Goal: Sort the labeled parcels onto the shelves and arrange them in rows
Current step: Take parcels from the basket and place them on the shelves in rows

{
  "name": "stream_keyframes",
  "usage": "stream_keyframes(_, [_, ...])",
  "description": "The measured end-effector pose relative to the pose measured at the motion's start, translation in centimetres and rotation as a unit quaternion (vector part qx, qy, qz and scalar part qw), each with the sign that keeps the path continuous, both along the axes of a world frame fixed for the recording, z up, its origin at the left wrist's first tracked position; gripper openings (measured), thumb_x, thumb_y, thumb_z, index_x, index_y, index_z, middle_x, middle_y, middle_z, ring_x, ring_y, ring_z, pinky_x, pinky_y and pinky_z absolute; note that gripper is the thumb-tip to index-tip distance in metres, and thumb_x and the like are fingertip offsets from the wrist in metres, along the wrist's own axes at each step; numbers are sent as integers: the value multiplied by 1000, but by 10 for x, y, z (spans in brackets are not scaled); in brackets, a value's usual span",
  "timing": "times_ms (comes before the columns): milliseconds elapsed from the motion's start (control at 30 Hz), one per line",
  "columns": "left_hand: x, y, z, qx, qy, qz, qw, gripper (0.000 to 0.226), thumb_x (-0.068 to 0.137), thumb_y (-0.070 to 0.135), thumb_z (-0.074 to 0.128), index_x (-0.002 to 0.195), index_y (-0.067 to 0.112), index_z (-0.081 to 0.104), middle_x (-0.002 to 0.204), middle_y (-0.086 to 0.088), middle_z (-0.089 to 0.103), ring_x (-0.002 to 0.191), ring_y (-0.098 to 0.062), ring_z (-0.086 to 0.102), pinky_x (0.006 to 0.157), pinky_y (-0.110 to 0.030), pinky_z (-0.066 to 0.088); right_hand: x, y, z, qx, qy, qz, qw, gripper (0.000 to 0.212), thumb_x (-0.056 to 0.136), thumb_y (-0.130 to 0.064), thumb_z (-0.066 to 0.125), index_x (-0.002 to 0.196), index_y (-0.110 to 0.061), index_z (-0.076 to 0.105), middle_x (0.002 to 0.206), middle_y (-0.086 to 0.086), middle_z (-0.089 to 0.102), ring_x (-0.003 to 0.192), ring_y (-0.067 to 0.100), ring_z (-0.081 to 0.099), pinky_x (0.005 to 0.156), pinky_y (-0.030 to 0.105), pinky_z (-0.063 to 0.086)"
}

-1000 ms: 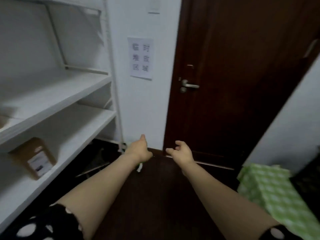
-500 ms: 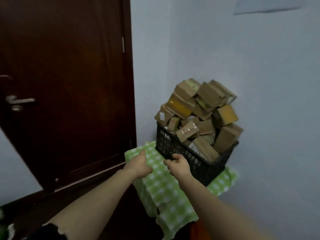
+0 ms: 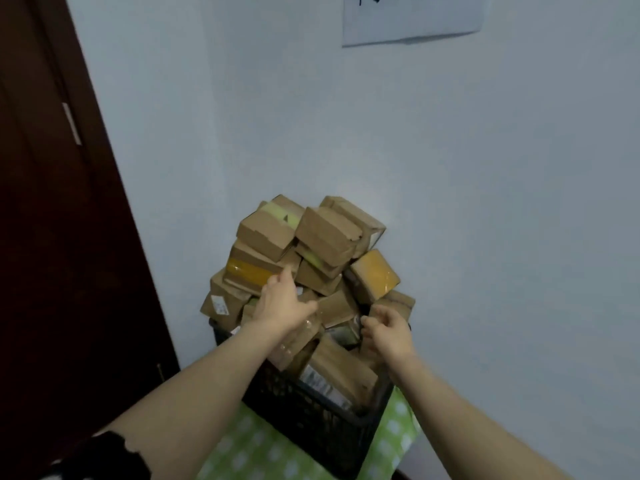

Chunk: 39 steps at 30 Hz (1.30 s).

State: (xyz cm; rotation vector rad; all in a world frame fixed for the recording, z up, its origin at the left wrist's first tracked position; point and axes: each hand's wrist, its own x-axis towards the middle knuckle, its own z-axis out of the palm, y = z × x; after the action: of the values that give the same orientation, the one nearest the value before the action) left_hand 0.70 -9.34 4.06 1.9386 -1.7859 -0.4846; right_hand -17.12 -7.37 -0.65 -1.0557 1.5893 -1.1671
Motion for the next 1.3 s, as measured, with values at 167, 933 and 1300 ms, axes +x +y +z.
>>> stream_keyframes(167, [-16,-87,34,-54,18,-14,998,125,70,58,75,152,18,-10,159,-13,-2,146,-33,3,116,-46,17,-1,-84,36,-26,-50,-10,998,38,98,-20,49,134,-11,45,102,8,59,85,19,59,71,30,50])
stream_keyframes(933, [-26,-84,25,-88,149,7,985,146,53,49,88,146,35,-24,152,6,-8,144,-25,5,117,-46,17,-10,-128,47,20,-311,204,928,54,72,-57,64,115,-26,56,115,3,67,108,24,62,82,42,52])
stream_keyframes(1300, [21,27,23,4,565,220,796,31,85,36,64,113,27,55,111,5,54,95,-8,51,77,-36,50,75,-63,36,-210,12,313,926,86,65,-24,86,134,-18,36,123,-5,48,111,7,48,83,18,44])
